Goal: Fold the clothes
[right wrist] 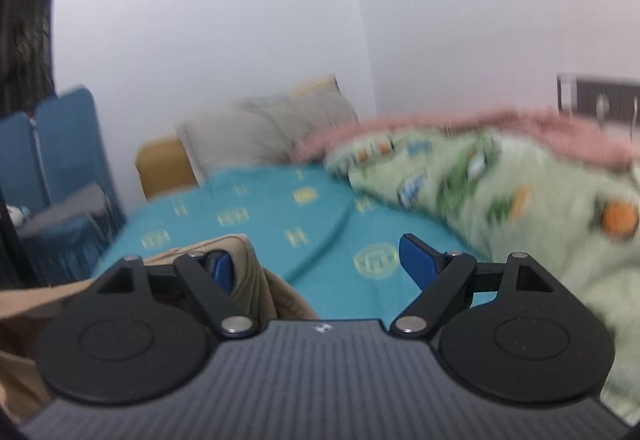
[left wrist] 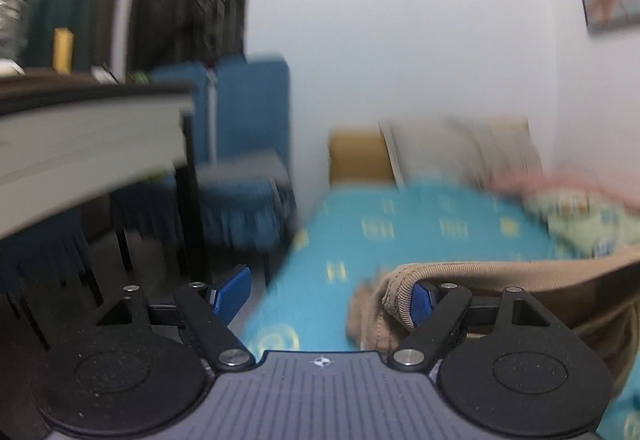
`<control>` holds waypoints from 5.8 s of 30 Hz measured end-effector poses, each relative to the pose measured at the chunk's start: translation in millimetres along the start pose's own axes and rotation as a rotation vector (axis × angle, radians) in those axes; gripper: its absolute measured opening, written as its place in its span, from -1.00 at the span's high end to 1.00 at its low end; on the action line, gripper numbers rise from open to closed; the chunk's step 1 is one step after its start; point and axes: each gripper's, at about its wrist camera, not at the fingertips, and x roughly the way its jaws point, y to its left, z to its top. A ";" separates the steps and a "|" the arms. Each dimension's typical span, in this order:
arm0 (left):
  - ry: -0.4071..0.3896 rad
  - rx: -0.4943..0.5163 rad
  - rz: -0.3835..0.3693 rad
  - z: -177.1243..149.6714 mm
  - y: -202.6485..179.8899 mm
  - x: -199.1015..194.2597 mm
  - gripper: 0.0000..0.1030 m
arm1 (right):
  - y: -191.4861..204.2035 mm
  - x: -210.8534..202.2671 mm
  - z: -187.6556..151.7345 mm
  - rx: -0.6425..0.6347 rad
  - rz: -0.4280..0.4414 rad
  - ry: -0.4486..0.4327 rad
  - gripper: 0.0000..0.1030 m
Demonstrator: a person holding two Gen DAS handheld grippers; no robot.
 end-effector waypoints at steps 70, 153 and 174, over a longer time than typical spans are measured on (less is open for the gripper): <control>0.761 0.305 -0.433 -14.5 -131.2 503.5 -0.97 | 72.4 419.7 -7.9 -0.245 0.343 0.801 -0.66; 0.461 -0.030 -0.177 -18.3 25.4 262.5 -0.56 | -53.4 137.7 -34.1 0.053 0.191 0.370 -0.66; 0.289 0.023 -0.215 -4.3 -14.7 55.7 -0.93 | -84.9 67.8 -7.1 0.296 0.324 0.380 -0.66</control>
